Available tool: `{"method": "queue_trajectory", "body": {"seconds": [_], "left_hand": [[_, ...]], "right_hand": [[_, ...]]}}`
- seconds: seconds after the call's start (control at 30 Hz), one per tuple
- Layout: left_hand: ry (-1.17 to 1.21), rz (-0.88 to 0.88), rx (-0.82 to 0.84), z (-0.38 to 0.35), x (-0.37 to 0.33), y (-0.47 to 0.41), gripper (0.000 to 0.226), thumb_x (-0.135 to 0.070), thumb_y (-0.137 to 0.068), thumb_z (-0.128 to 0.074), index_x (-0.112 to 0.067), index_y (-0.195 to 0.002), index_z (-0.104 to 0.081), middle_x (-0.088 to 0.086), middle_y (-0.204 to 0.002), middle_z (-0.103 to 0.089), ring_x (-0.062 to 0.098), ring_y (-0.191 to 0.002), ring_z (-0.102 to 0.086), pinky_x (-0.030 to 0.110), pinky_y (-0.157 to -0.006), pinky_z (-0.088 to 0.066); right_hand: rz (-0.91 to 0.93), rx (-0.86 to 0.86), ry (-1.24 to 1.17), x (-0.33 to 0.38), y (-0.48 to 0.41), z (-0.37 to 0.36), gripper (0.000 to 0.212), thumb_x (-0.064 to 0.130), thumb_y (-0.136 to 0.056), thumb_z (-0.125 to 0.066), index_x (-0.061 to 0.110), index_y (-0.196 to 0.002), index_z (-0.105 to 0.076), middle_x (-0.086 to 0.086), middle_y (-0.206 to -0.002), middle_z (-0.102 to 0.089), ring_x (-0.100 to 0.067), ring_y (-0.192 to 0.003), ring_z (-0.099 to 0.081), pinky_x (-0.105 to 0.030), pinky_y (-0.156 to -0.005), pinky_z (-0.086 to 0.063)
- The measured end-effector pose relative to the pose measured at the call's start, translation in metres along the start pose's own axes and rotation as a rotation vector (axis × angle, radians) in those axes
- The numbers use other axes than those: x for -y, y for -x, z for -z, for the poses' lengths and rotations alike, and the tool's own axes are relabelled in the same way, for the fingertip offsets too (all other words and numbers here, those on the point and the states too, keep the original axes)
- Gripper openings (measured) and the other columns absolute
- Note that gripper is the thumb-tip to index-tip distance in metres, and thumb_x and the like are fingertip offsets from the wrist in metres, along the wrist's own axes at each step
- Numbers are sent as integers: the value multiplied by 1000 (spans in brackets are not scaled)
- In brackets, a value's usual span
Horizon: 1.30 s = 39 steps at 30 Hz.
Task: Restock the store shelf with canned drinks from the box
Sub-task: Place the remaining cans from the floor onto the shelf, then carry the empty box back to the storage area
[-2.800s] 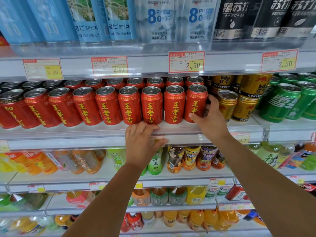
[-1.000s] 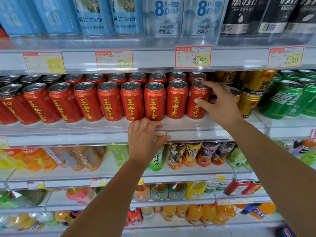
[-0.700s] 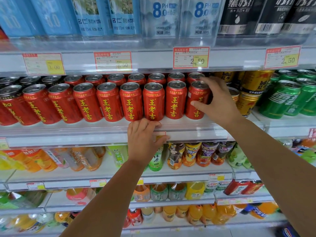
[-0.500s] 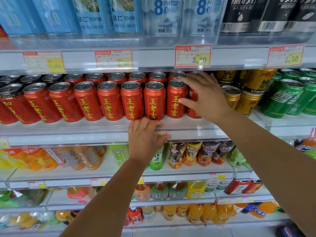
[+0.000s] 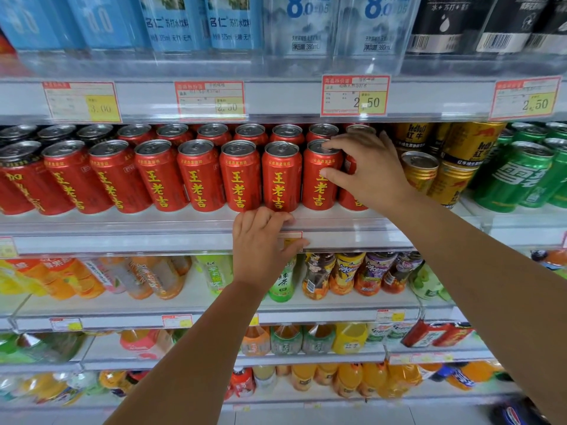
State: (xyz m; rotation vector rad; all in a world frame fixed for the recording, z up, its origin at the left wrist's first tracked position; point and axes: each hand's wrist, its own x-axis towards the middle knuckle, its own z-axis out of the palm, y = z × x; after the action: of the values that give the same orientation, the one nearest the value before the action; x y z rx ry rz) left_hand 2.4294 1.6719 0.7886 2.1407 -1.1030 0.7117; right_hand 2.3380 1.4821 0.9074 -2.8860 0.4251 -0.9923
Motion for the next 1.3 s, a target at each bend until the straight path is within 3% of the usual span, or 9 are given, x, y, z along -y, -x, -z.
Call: {"method": "queue_trajectory", "body": {"seconds": [0.2, 0.33, 0.43, 0.5, 0.57, 0.7, 0.9, 1.07, 1.3], "left_hand": [[6, 7, 22, 5, -3, -1, 46, -60, -73, -72, -27, -104, -66, -9, -93, -53, 17, -96, -46, 28, -94, -28], [11, 7, 31, 9, -6, -1, 46, -54, -73, -74, -24, -108, -67, -7, -98, -58, 21, -99, -50, 33, -96, -32], [26, -8, -83, 17, -15, 10, 42, -42, -77, -73, -17, -109, -68, 1, -107, -62, 24, -101, -52, 34, -94, -42], [35, 29, -153, 25, -26, 32, 35, -36, -81, -69, -14, -108, -68, 3, -110, -62, 23, -104, -50, 29, -93, -40], [59, 101, -99, 28, -34, 66, 32, -35, -84, -62, -15, -108, -67, 3, -113, -62, 22, -105, -50, 31, -92, -42], [104, 399, 174, 25, -28, 174, 33, -38, -85, -54, -18, -108, -66, 1, -116, -62, 24, -106, -57, 36, -84, -53], [42, 1158, 511, 57, -15, 370, 42, -33, -91, -60, -24, -132, -54, -2, -140, -50, 18, -122, -53, 28, -97, -41], [26, 1719, 497, 101, 9, 491, 45, -36, -90, -60, -30, -133, -49, -2, -136, -50, 22, -116, -57, 36, -95, -48], [91, 2017, 405, 126, 81, 562, 46, -34, -92, -60, -22, -135, -48, 7, -132, -52, 26, -115, -58, 37, -96, -48]], "right_hand": [[-7, -11, -13, 2, 16, -1, 60, 49, -86, -61, 30, -141, -44, 0, -149, -43, -22, -145, -23, -55, -118, -5], [-57, -136, -202, 13, 40, 8, 55, 39, -89, -59, 21, -139, -46, -4, -147, -43, -22, -140, -29, -44, -117, -21], [-57, -237, -356, 21, 71, 15, 45, 24, -89, -61, 16, -133, -51, 1, -134, -50, -15, -125, -41, -27, -104, -33], [-57, -217, -458, 24, 94, 14, 42, 19, -90, -59, 17, -132, -51, 10, -126, -47, -8, -118, -42, -23, -99, -34], [-31, -146, -553, 25, 120, 6, 40, 19, -91, -56, 16, -131, -50, 12, -124, -45, -10, -119, -46, -26, -100, -38], [65, 94, -662, 28, 175, -29, 36, 21, -95, -52, 15, -130, -52, 6, -121, -52, -12, -115, -52, -29, -95, -44], [91, 547, -613, 58, 245, -118, 34, 7, -90, -60, 16, -122, -55, 7, -111, -49, -23, -104, -58, -28, -78, -46], [168, 852, -528, 123, 271, -203, 34, 12, -89, -61, 14, -122, -58, -5, -121, -58, -25, -111, -54, -36, -87, -45], [224, 1118, -431, 242, 286, -314, 37, 9, -86, -64, 12, -123, -59, -10, -115, -63, -30, -107, -60, -38, -90, -47]]}}
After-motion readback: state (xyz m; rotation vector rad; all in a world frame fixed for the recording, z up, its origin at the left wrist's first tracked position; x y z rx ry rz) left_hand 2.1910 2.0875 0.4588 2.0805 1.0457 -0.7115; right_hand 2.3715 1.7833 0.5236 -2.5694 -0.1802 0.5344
